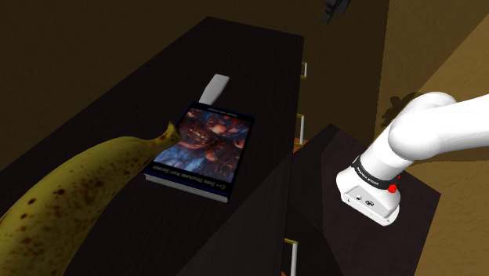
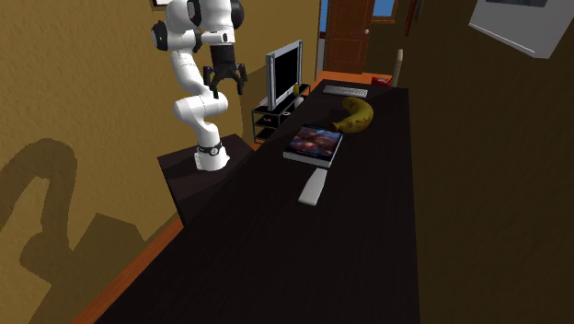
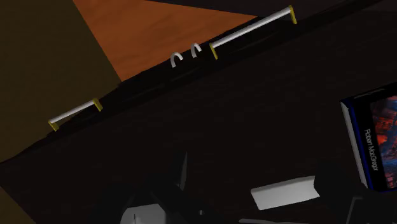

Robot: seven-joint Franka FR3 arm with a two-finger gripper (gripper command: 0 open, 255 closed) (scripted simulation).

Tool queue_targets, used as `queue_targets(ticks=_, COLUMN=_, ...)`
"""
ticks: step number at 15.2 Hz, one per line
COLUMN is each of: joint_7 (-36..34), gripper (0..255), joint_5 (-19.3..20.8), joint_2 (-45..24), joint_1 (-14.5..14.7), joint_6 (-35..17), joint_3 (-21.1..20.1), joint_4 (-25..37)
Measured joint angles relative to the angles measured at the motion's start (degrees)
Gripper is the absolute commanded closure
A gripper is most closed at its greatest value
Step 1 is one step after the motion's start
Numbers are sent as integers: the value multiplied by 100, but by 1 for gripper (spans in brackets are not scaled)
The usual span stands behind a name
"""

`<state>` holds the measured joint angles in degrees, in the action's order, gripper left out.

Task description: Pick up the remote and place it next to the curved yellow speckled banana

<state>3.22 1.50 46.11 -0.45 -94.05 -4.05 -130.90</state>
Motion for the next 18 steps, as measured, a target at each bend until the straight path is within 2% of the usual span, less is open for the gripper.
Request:
queue_targets(ticks=2, joint_7=-117, gripper=0, joint_5=-37, joint_2=-26, joint_1=-14, joint_6=-56, joint_3=-63, joint_4=-45)
queue_targets(ticks=7, joint_7=-1264, gripper=0, joint_5=-352, joint_2=-450, joint_1=-160, joint_6=-539, joint_3=-644, joint_4=-230)
queue_targets(ticks=12, joint_7=-2555, gripper=0, joint_5=-604, joint_2=-1203, joint_1=-362, joint_6=-1147, joint_3=-1296, joint_4=-202)
queue_targets(ticks=18, joint_7=-4102, gripper=0, joint_5=-612, joint_2=-2395, joint_1=-679, joint_6=-1827, joint_3=-1998, joint_4=165)
